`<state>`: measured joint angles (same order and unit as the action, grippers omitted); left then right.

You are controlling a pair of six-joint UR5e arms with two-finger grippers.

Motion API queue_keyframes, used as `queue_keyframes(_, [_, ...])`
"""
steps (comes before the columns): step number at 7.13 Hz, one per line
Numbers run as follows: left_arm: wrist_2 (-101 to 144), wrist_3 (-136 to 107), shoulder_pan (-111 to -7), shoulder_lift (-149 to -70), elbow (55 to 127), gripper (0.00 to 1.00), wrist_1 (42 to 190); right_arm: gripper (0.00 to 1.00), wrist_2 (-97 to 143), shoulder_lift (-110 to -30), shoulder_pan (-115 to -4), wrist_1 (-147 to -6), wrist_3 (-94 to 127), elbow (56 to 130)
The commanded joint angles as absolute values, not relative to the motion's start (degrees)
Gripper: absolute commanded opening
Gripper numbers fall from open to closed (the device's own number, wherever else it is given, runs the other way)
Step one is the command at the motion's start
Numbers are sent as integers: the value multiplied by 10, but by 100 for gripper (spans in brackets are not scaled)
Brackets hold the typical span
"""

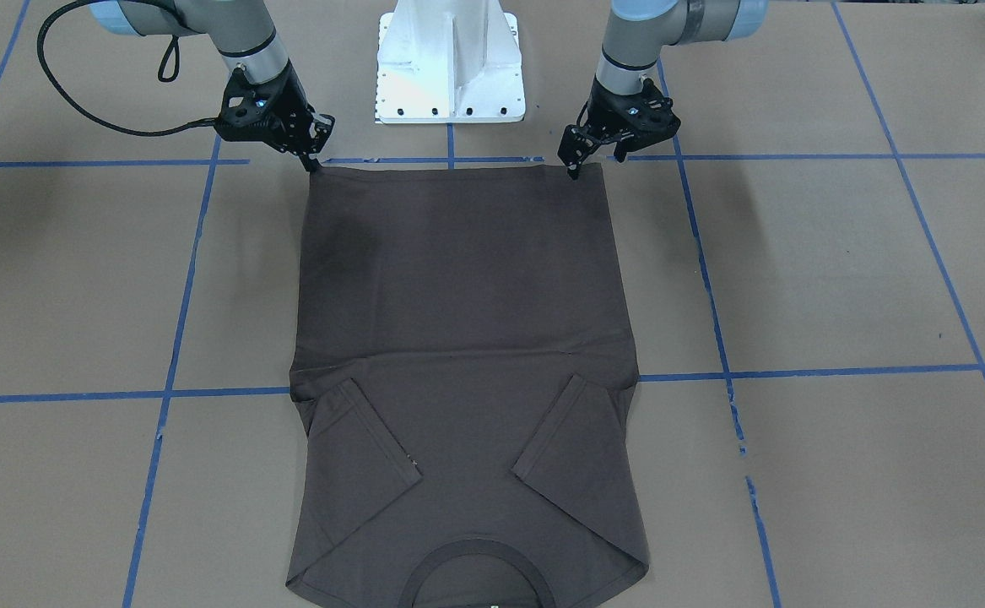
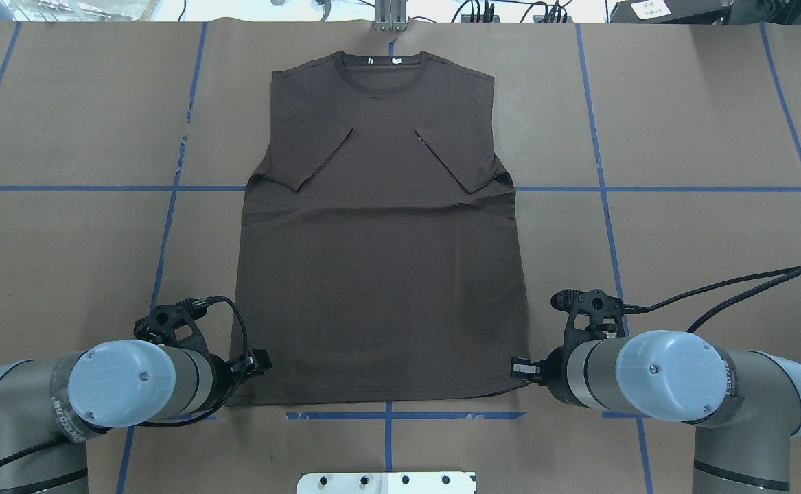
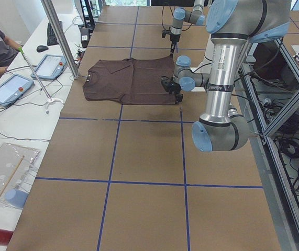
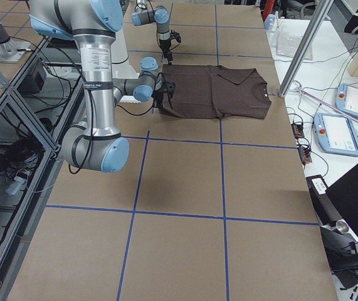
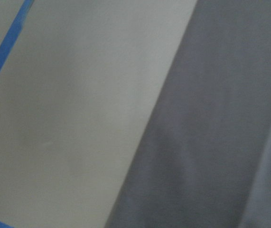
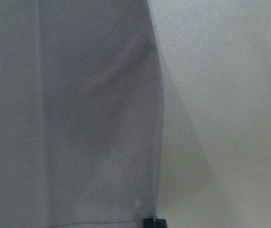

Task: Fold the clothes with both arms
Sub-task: 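Move the left gripper to the other hem corner and grasp both hem corners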

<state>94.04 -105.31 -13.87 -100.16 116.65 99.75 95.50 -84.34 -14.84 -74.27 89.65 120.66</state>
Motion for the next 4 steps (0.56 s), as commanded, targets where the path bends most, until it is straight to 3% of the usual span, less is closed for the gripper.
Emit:
queue_keyframes(1, [939, -1056, -127, -1001, 1153, 97, 997, 0, 955, -844, -150, -743, 896, 1208])
queue_keyframes(4, [939, -1056, -123, -1001, 1148, 90, 997, 0, 955, -845, -152, -743, 896, 1209])
